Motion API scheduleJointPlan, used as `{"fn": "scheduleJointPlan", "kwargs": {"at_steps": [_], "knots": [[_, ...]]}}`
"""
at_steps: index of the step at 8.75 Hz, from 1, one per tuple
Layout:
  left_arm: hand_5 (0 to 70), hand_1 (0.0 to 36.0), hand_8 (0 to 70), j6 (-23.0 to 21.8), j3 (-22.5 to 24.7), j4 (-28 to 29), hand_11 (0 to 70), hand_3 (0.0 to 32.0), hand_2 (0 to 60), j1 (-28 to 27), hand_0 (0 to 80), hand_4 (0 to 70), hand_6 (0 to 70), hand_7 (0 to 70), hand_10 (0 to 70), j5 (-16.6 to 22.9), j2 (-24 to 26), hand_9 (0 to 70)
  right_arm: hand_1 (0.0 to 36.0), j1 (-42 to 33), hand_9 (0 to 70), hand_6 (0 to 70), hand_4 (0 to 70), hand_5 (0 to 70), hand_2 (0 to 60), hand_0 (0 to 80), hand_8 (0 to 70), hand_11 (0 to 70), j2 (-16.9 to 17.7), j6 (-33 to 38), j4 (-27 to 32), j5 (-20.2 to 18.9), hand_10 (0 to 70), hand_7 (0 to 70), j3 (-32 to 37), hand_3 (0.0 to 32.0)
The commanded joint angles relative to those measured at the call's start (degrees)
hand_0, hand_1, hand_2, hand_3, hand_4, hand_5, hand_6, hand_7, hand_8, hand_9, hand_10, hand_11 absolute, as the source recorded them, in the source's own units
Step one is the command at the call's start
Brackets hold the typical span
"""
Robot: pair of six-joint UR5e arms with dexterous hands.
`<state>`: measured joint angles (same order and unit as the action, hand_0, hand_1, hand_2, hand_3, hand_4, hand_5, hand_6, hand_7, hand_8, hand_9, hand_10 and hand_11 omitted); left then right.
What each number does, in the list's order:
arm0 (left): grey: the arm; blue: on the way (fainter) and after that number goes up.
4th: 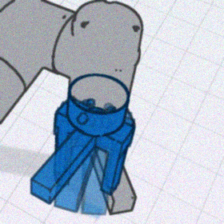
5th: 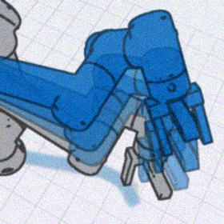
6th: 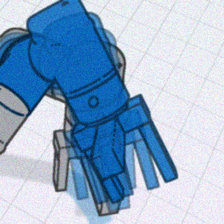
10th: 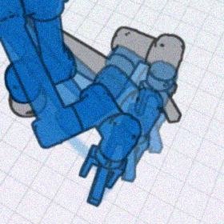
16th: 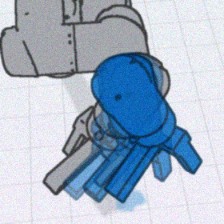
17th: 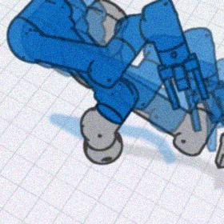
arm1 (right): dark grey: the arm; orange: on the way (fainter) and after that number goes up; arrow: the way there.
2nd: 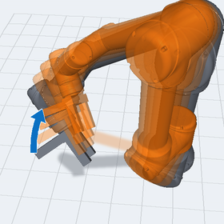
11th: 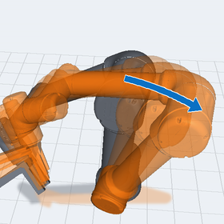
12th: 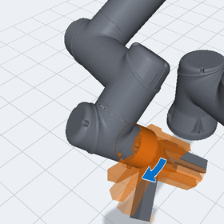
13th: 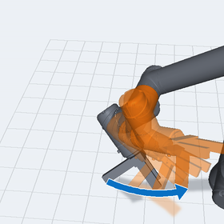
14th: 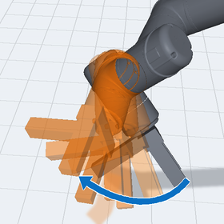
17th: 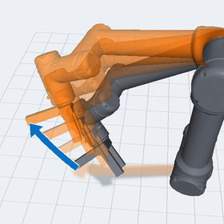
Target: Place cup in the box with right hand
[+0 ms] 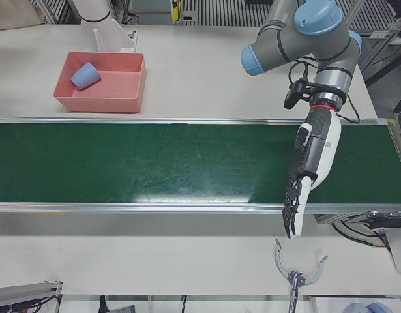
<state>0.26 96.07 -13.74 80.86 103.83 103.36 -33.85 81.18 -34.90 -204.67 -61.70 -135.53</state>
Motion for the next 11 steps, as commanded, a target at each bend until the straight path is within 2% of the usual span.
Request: {"fn": "scheduleJointPlan", "kwargs": {"at_steps": [1, 2, 3, 4, 6, 7, 8, 9, 11], "knots": [[0.0, 0.0, 0.0, 0.00, 0.00, 0.03, 0.0, 0.0, 0.0, 0.00, 0.0, 0.0, 0.0, 0.0, 0.0, -0.03, 0.00, 0.0, 0.0, -15.23, 11.3, 7.7, 50.0, 0.0, 0.0, 45.8, 3.1, 2.0, 4.60, 9.05, 0.23, -8.13, 1.6, 35.3, 5.17, 0.0], [0.0, 0.0, 0.0, 0.00, 0.00, -0.06, 0.0, 0.0, 0.0, 0.00, 0.0, 0.0, 0.0, 0.0, 0.0, 0.06, 0.00, 0.0, 0.0, -18.76, 11.6, 7.7, 47.0, 0.0, 0.0, 45.6, 3.6, 2.5, 5.39, 10.80, 0.32, -9.47, 1.8, 35.1, 7.02, 0.0], [0.0, 0.0, 0.0, 0.00, 0.00, -0.06, 0.0, 0.0, 0.0, 0.00, 0.0, 0.0, 0.0, 0.0, 0.0, -0.03, 0.00, 0.0, 0.0, -21.41, 11.3, 7.1, 43.2, 0.0, 0.0, 45.2, 4.0, 2.5, 6.79, 11.26, 1.02, -10.10, 1.9, 31.5, 8.08, 0.0], [0.0, 0.0, 0.0, 0.00, 0.00, -0.06, 0.0, 0.0, 0.0, 0.00, 0.0, 0.0, 0.0, 0.0, 0.0, -0.03, 0.00, 0.0, 0.0, -23.87, 11.7, 7.0, 43.6, 0.1, 0.0, 45.5, 4.5, 2.8, 9.84, 12.04, 5.90, -10.02, 2.1, 30.6, 10.88, 0.0], [0.0, 0.0, 0.0, 0.00, 0.00, -0.06, 0.0, 0.0, 0.0, 0.00, 0.0, 0.0, 0.0, 0.0, 0.0, -0.03, 0.00, 0.0, 0.0, -27.65, 13.1, 7.7, 47.0, 0.2, 0.0, 45.7, 5.4, 2.8, 14.16, 20.01, 19.33, -10.19, 2.1, 33.8, 22.19, 0.0], [0.0, 0.0, 0.0, 0.00, 0.00, -0.06, 0.0, 0.0, 0.0, 0.00, 0.0, 0.0, 0.0, 0.0, 0.0, -0.03, 0.00, 0.0, 0.0, -30.98, 13.8, 8.3, 51.6, 0.1, 0.0, 46.1, 5.5, 1.8, 15.84, 20.92, 22.44, -10.71, 1.5, 37.5, 24.51, 0.0], [0.0, 0.0, 0.0, 0.00, 0.00, -0.06, 0.0, 0.0, 0.0, 0.00, 0.0, 0.0, 0.0, 0.0, 0.0, 0.06, -0.09, 0.0, 0.0, -36.76, 15.0, 8.9, 55.2, 0.0, 0.0, 45.8, 6.0, 2.1, 16.29, 21.10, 22.82, -15.50, 1.7, 41.2, 27.05, 0.0], [0.0, 0.0, 0.0, 0.00, 0.00, -0.06, 0.0, 0.0, 0.0, 0.00, 0.0, 0.0, 0.0, 0.0, 0.0, 0.06, -0.09, 0.0, 0.0, -43.43, 15.5, 9.1, 54.3, 0.0, 0.0, 45.5, 6.3, 2.3, 15.94, 21.80, 23.17, -20.77, 1.9, 42.3, 29.69, 0.0], [0.0, 0.0, 0.0, 0.00, 0.00, -0.06, 0.0, 0.0, 0.0, 0.00, 0.0, 0.0, 0.0, 0.0, 0.0, -0.03, 0.00, 0.0, 0.0, -51.89, 17.9, 10.7, 62.3, 0.0, 0.0, 46.0, 6.9, 2.9, 15.76, 23.04, 23.52, -25.73, 2.3, 50.8, 32.86, 0.0]]}}
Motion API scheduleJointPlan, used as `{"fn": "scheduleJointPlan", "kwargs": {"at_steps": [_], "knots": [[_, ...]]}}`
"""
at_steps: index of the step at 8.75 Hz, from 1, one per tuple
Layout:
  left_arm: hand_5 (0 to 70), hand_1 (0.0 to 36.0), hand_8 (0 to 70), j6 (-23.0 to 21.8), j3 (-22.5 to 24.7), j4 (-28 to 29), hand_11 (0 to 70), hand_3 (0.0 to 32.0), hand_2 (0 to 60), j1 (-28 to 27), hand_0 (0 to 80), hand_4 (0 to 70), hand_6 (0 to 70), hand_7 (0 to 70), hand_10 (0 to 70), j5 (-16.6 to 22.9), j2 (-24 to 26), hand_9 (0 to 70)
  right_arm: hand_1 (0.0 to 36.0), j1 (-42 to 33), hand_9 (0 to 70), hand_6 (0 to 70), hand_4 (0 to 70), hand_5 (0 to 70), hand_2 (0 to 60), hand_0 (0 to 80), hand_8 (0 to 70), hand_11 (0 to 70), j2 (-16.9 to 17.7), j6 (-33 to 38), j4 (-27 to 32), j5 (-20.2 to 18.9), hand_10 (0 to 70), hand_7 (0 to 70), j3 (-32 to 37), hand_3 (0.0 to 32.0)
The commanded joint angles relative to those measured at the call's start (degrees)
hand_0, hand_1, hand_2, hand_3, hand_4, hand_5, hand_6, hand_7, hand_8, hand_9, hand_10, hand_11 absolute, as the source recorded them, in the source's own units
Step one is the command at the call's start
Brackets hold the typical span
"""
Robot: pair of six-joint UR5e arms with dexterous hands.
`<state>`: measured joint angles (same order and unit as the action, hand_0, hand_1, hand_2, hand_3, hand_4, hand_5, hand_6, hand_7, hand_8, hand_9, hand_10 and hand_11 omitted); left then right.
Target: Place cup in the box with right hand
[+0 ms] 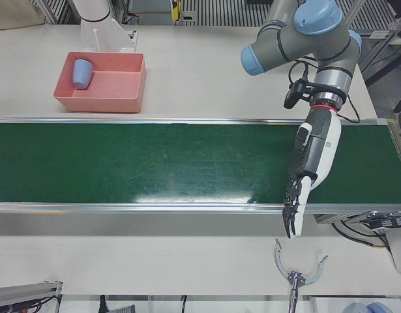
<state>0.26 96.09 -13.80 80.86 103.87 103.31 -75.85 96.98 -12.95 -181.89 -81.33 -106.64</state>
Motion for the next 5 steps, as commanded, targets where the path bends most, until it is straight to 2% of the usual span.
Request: {"fn": "scheduleJointPlan", "kwargs": {"at_steps": [1, 2, 5], "knots": [[0.0, 0.0, 0.0, 0.00, 0.06, 0.00, 0.0, 0.0, 0.0, 0.00, 0.0, 0.0, 0.0, 0.0, 0.0, 0.01, -0.04, 0.0, 0.0, -10.54, 20.1, 12.0, 66.7, 0.0, 0.0, 46.3, 7.7, 3.9, -0.03, 1.00, 3.10, -6.38, 3.0, 57.6, 7.56, 0.0], [0.0, 0.0, 0.0, 0.00, 0.06, 0.09, 0.0, 0.0, 0.0, 0.00, 0.0, 0.0, 0.0, 0.0, 0.0, -0.07, -0.04, 0.0, 0.0, -11.07, 21.2, 12.4, 66.3, 0.0, 0.0, 45.8, 8.4, 4.8, -0.12, 1.17, 8.43, -6.47, 3.7, 59.5, 12.03, 0.0], [0.0, 0.0, 0.0, 0.00, 0.06, 0.00, 0.0, 0.0, 0.0, 0.00, 0.0, 0.0, 0.0, 0.0, 0.0, -0.07, -0.04, 0.0, 0.0, -14.76, 22.6, 13.5, 70.0, 0.0, 0.0, 46.4, 8.7, 4.9, -0.30, 1.26, 9.10, -6.73, 3.8, 65.5, 12.08, 0.0]]}}
